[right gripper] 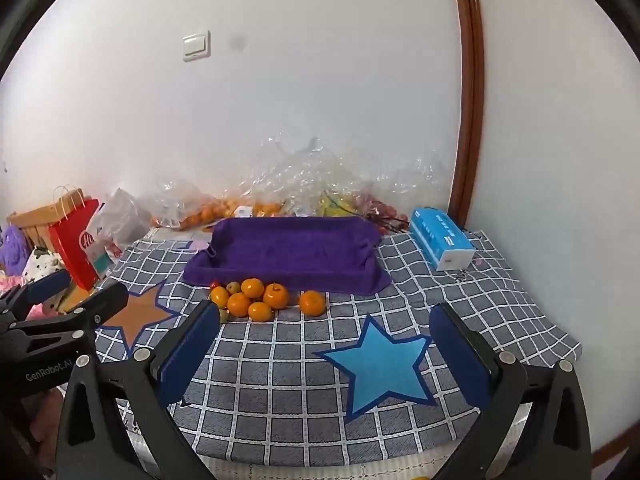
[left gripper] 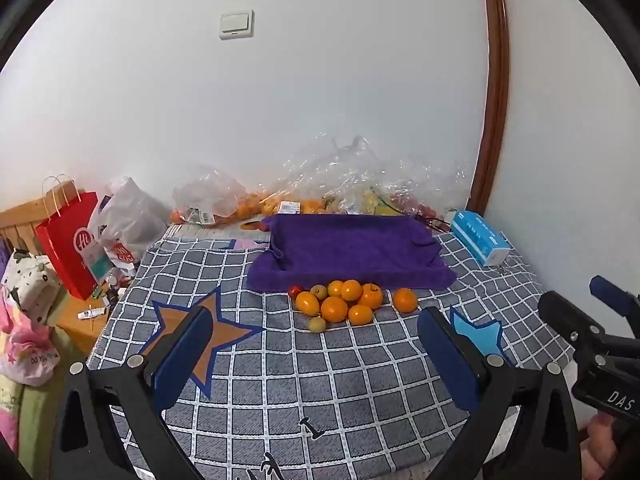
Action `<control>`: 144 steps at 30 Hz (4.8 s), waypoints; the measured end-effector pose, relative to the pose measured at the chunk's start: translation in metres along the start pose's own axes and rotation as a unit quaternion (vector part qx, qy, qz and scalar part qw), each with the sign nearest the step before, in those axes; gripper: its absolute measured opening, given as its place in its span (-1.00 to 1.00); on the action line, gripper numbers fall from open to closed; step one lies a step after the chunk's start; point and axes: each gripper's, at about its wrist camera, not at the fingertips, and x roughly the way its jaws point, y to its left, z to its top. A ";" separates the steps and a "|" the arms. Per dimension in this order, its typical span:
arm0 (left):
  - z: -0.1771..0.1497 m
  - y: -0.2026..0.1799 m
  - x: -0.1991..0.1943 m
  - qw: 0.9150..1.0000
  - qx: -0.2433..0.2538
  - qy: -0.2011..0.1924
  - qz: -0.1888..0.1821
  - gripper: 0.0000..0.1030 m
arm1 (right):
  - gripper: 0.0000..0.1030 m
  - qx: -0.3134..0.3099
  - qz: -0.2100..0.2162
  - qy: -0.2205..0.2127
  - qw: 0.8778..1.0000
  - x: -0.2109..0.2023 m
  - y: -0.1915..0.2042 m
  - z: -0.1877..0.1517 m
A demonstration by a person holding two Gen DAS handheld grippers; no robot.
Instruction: Organize fruits
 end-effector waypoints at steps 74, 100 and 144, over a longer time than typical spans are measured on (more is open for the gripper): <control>-0.005 0.000 -0.002 1.000 0.004 0.002 0.010 0.99 | 1.00 0.004 0.009 -0.016 1.000 -0.009 0.001 -0.014; -0.010 0.002 0.001 1.000 -0.002 0.002 0.017 0.99 | 1.00 -0.005 0.012 -0.015 1.000 -0.006 0.010 -0.017; -0.022 0.073 0.208 0.987 -0.048 0.155 -0.002 0.80 | 0.52 0.032 0.072 0.124 0.989 0.245 -0.015 -0.038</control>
